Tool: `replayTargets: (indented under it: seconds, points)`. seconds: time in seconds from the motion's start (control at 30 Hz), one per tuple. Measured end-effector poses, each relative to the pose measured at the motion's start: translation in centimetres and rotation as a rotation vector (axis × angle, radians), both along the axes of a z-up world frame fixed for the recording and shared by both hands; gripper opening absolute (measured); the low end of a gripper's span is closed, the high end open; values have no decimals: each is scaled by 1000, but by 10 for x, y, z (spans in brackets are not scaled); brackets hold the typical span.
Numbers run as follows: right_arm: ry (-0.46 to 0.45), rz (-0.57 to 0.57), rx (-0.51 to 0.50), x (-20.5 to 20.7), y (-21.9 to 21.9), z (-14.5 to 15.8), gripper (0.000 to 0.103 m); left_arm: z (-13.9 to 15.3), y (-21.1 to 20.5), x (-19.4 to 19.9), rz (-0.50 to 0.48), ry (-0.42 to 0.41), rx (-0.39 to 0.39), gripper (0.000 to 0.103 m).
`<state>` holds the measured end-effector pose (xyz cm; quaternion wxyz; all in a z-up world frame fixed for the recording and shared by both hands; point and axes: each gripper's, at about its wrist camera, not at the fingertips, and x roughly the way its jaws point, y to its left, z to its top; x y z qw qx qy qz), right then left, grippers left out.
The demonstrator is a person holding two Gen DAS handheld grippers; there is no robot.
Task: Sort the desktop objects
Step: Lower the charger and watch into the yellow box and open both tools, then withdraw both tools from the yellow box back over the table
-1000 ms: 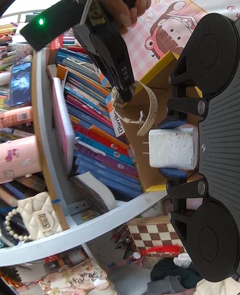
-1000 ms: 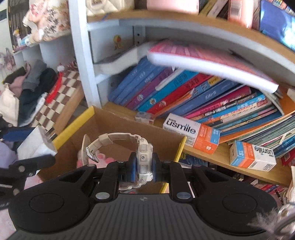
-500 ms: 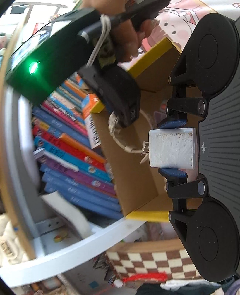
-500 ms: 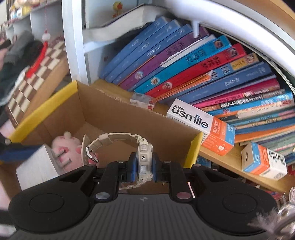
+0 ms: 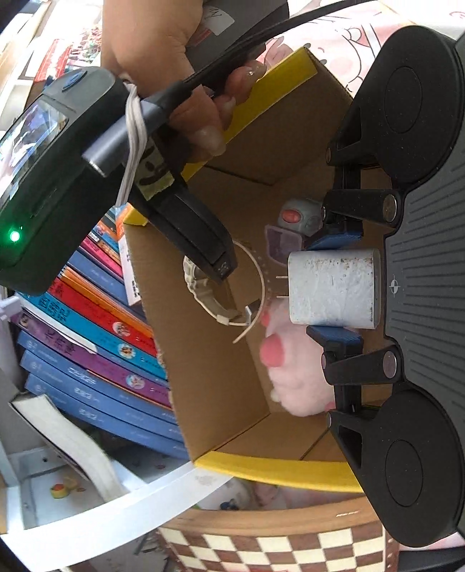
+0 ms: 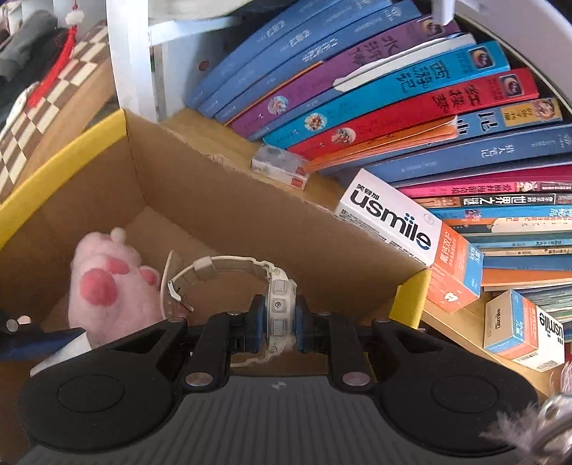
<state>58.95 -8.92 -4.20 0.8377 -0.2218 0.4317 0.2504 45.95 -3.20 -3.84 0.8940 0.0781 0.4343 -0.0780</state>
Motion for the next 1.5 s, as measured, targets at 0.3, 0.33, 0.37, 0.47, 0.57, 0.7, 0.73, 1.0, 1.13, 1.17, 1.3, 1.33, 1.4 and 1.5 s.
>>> replayTargets:
  seconds: [0.3,0.33,0.37,0.47,0.57,0.7,0.73,1.0,1.13,1.17,1.3,1.33,1.4,1.5]
  points:
    - [64,23,-44,6,7,-7,18,-6,0,3,14,22,-13,42]
    - [68,25,-45,6,7,-7,18,-6,0,5,16,24,-14,42]
    - [70,26,-46,6,7,-7,19,-6,0,5,18,21,-12,42]
    - [79,31,-36,6,6,-7,19,-4,-2,4,26,3,6,42]
    - [69,33,-17,4,5,-4,25,1,-4,1,25,-14,18,44]
    - [75,40,40,-1,3,4,45,7,-4,-1,27,-24,21,53]
    - [70,43,45,-4,3,6,50,9,-4,-3,31,-30,28,60]
    - [31,14,145,-20,-11,36,67,29,-3,-26,43,-90,70,76]
    - [8,-18,197,-29,-24,53,73,45,0,-39,54,-136,70,81]
    - [1,-24,208,-32,-28,58,74,50,2,-43,57,-148,68,82]
    - [-27,-42,249,-46,-40,75,75,65,4,-58,75,-189,59,85]
    - [-36,-46,256,-50,-43,79,76,68,4,-62,78,-197,57,85]
    - [-53,-47,263,-59,-49,87,76,74,4,-71,83,-210,55,85]
    - [-84,-50,264,-74,-57,97,77,80,3,-84,82,-229,67,86]
